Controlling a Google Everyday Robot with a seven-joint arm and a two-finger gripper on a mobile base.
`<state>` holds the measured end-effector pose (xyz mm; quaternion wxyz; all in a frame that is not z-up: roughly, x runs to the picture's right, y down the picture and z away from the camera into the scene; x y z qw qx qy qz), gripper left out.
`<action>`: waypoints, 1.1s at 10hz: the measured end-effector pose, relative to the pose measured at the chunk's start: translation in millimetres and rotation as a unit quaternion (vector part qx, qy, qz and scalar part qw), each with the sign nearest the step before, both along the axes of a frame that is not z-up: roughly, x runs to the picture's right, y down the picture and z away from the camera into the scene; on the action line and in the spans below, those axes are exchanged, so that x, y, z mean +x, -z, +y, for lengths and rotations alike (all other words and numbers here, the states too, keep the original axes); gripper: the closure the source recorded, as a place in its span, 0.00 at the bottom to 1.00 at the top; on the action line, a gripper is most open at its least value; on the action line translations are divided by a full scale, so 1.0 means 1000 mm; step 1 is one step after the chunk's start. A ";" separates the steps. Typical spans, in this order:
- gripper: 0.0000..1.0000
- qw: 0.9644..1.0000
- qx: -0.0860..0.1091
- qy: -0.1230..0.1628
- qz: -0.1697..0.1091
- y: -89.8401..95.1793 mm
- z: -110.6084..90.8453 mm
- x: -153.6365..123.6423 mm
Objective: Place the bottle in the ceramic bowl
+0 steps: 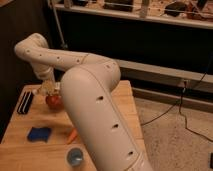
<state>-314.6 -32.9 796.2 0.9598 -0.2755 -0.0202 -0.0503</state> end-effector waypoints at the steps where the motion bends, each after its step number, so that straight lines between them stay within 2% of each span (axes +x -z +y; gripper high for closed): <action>1: 1.00 1.000 0.012 -0.008 0.004 0.000 -0.004 -0.007; 3: 1.00 0.999 0.039 -0.026 0.017 -0.003 -0.017 -0.016; 6: 1.00 0.995 0.079 -0.051 0.042 -0.009 -0.038 -0.021; 9: 1.00 0.989 0.124 -0.047 0.063 -0.010 -0.054 -0.010; 11: 1.00 0.986 0.143 -0.038 0.077 -0.010 -0.057 0.002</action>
